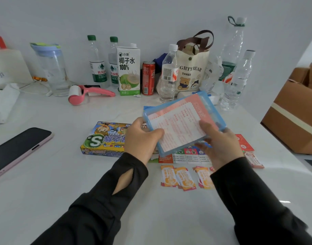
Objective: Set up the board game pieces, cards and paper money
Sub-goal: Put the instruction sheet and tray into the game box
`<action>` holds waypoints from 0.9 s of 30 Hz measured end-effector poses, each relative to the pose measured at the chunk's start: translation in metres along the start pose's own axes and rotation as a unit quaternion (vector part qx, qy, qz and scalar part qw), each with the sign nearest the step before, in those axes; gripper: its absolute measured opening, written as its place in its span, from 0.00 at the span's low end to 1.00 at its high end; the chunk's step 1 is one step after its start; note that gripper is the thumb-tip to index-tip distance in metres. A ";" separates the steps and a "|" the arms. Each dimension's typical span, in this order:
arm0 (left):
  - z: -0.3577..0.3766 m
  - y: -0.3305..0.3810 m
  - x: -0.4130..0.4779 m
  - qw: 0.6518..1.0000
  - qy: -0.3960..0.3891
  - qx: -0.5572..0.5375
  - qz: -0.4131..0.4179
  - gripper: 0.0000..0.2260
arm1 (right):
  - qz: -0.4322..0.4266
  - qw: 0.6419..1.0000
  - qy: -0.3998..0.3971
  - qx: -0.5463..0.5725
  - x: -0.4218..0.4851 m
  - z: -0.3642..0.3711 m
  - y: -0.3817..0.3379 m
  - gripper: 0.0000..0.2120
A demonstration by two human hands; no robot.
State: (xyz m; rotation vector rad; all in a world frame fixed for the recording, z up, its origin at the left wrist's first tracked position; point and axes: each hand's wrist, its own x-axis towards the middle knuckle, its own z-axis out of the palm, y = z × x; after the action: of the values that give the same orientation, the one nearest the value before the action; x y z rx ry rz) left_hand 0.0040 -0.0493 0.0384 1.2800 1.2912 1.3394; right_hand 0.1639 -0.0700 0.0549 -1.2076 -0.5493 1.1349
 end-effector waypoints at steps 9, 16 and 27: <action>-0.010 0.005 0.004 0.997 -0.072 0.020 0.034 0.12 | 0.032 0.953 -0.092 -0.287 0.014 -0.019 -0.017 0.22; -0.013 0.004 0.010 0.991 -0.084 -0.080 -0.069 0.16 | 0.122 0.978 -0.132 -0.106 0.019 -0.028 -0.017 0.26; -0.048 -0.002 0.055 0.724 -0.301 0.617 0.063 0.55 | 0.148 0.986 -0.046 0.052 0.020 -0.025 -0.006 0.08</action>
State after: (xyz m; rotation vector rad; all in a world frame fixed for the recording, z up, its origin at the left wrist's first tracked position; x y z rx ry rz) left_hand -0.0498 -0.0004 0.0450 2.4302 1.5941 -0.1704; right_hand 0.1947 -0.0631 0.0487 -1.1759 -0.3819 1.4600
